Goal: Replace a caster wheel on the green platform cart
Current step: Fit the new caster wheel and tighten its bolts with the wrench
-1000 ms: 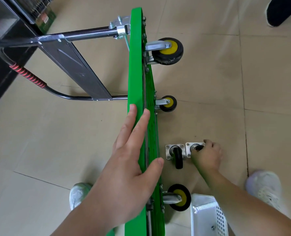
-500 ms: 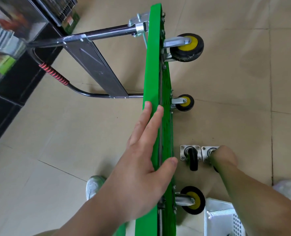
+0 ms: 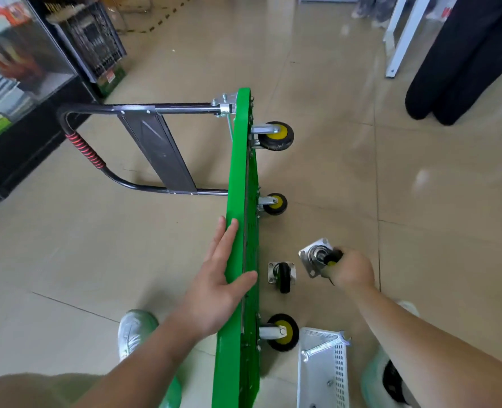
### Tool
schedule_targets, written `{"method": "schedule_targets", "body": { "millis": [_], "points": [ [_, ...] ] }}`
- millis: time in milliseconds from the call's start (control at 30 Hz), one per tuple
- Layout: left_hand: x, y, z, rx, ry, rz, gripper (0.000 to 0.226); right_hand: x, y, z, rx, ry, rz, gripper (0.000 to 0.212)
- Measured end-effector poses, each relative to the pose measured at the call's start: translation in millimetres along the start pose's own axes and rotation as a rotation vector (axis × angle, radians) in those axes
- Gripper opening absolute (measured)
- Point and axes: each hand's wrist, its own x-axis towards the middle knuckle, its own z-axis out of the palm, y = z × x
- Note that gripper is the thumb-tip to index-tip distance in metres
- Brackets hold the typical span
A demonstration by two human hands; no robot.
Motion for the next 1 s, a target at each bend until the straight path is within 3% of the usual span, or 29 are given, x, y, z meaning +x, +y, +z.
{"method": "schedule_targets", "body": {
  "millis": [200,533,1000],
  "points": [
    [-37,-1,5,-0.042,-0.014,-0.019,0.086,-88,-24,-51,0.048,-0.038,-0.191,0.062],
    [-74,-2,5,-0.124,-0.059,-0.018,0.094,-170,-20,-77,0.247,-0.209,-0.404,0.065],
    [-68,-20,4,-0.13,-0.114,0.006,0.101,-165,-35,-59,0.282,-0.313,-0.52,0.067]
  ]
}}
